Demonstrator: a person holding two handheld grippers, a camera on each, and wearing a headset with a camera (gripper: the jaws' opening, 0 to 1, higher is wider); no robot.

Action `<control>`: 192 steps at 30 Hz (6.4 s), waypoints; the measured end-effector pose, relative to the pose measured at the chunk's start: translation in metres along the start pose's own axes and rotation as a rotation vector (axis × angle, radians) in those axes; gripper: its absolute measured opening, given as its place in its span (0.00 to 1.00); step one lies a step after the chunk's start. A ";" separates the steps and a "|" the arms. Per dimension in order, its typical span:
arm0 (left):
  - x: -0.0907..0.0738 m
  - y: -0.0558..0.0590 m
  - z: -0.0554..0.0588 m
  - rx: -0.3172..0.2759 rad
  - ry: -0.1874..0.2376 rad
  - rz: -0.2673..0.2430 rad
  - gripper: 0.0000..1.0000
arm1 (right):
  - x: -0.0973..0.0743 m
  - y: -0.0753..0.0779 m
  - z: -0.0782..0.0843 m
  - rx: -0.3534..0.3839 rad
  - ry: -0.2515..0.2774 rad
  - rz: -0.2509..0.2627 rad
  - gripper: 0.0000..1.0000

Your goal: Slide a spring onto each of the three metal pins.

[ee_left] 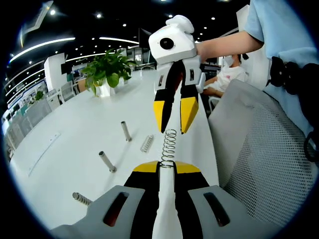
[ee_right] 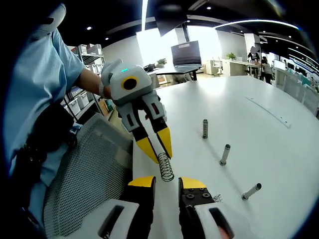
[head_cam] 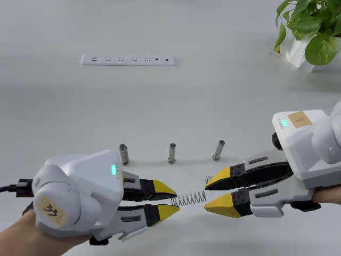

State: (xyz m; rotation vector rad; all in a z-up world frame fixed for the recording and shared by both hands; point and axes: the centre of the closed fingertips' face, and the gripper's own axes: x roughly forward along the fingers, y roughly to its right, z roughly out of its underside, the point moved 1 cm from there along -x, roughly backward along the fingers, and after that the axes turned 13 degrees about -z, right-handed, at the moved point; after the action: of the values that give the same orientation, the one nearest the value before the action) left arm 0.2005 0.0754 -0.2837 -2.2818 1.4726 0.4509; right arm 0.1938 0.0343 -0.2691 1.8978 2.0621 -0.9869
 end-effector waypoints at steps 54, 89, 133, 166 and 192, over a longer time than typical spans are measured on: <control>0.013 0.014 0.003 -0.070 -0.047 0.028 0.06 | 0.002 -0.007 -0.014 -0.179 -0.153 0.019 0.07; 0.020 0.017 -0.002 -0.101 -0.025 0.028 0.06 | 0.006 -0.006 -0.004 -0.267 -0.338 -0.033 0.16; 0.020 0.017 -0.008 -0.141 0.010 0.013 0.09 | 0.016 -0.004 -0.002 -0.307 -0.414 -0.074 0.07; -0.025 -0.031 0.035 -0.361 -0.011 -0.339 0.74 | 0.008 0.009 0.006 -0.298 -0.453 -0.056 0.07; -0.053 -0.056 0.057 -0.384 -0.042 -0.483 0.99 | 0.002 0.045 -0.015 -0.348 -0.550 -0.054 0.07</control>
State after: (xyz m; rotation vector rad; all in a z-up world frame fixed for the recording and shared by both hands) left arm 0.2272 0.1652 -0.3006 -2.7902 0.8144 0.6678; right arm 0.2405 0.0426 -0.2745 1.2346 1.8117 -0.9494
